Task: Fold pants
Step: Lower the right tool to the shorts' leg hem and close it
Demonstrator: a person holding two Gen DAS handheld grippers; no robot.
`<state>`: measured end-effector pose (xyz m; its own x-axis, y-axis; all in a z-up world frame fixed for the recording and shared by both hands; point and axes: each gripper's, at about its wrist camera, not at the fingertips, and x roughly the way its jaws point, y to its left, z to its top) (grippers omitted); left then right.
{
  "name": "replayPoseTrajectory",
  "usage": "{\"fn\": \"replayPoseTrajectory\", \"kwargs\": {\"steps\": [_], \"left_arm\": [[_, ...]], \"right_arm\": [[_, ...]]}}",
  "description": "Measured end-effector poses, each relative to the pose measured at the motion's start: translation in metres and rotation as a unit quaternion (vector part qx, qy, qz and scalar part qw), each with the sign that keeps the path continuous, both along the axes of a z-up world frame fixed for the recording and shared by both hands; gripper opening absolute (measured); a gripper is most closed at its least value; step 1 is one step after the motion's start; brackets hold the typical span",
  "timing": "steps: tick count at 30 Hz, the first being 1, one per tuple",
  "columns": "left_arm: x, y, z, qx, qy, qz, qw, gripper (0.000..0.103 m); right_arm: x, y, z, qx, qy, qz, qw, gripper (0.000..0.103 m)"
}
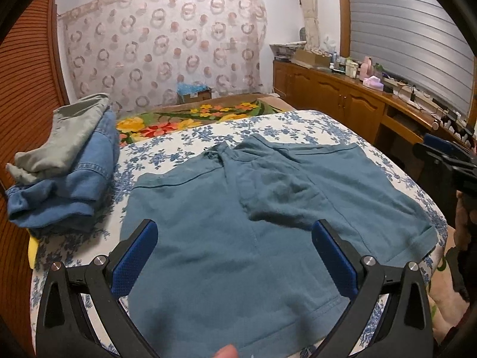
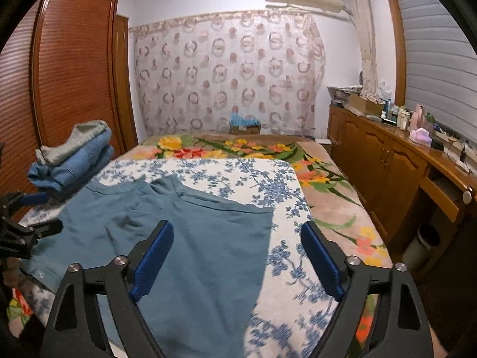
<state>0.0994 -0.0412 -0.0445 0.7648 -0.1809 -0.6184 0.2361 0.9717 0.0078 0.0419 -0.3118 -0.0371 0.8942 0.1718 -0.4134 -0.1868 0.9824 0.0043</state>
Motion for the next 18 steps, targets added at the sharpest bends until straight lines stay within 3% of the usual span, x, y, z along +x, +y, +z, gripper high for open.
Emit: {"fn": "replayPoseTrajectory", "kwargs": {"steps": [12, 18], "left_arm": [[0.017, -0.020, -0.010, -0.014, 0.040, -0.044, 0.9981, 0.103], [0.022, -0.023, -0.020, -0.020, 0.065, -0.052, 0.9963, 0.103]], "right_arm": [[0.082, -0.012, -0.001, 0.005, 0.123, 0.025, 0.992, 0.052], [0.112, -0.022, 0.007, 0.028, 0.176, 0.020, 0.984, 0.045]]}}
